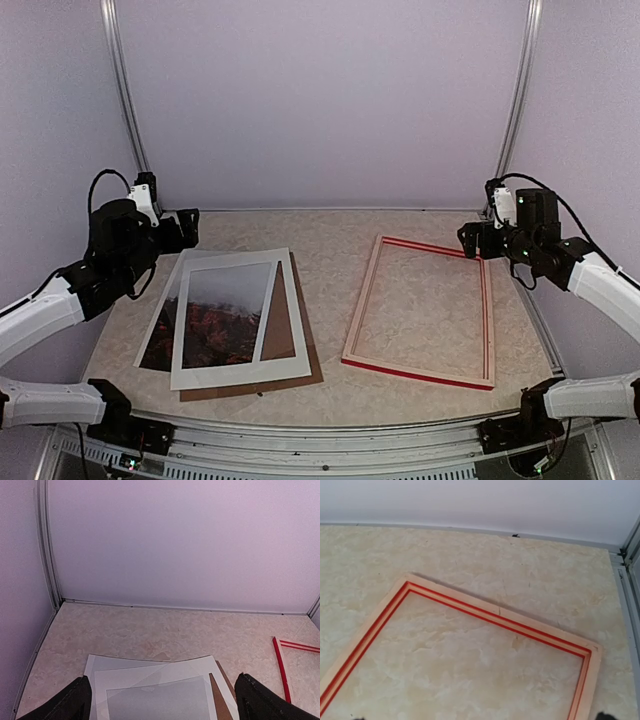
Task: Put the photo into the frame
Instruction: Pick up the mat board from the center of the board.
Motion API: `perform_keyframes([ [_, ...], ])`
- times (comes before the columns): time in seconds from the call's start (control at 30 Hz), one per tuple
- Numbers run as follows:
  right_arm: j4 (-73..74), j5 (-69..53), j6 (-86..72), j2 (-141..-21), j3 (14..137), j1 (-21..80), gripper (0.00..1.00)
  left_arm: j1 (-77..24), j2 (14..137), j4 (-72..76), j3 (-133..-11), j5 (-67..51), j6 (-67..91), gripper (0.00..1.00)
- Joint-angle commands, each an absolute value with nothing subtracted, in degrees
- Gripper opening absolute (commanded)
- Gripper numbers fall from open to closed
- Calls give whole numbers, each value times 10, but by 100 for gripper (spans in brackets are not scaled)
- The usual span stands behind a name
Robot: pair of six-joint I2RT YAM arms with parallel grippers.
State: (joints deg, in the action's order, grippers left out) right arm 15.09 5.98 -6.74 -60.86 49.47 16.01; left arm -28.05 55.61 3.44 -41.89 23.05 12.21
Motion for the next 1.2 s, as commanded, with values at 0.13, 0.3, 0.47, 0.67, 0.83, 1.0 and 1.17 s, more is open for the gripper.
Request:
perform_keyframes([
  [0.13,148,76,-74,-617,497,165,100,-280,553,50,-413,234,111,99],
  [0.3,177,101,-94,-638,515,165,99,-285,553,48,-413,239,110,99],
  [0.47,247,156,-118,-696,550,163,100,-294,552,42,-416,245,113,99],
  [0.67,290,84,-154,-787,545,78,99,-307,567,4,-437,249,135,99],
  [0.83,276,57,-168,-842,524,55,96,-327,588,-28,-454,263,156,99],
  [1.0,248,23,-160,-882,509,8,83,-329,612,-76,-473,255,215,99],
  [1.17,226,10,-146,-929,508,-21,67,-321,665,-130,-497,250,272,99],
])
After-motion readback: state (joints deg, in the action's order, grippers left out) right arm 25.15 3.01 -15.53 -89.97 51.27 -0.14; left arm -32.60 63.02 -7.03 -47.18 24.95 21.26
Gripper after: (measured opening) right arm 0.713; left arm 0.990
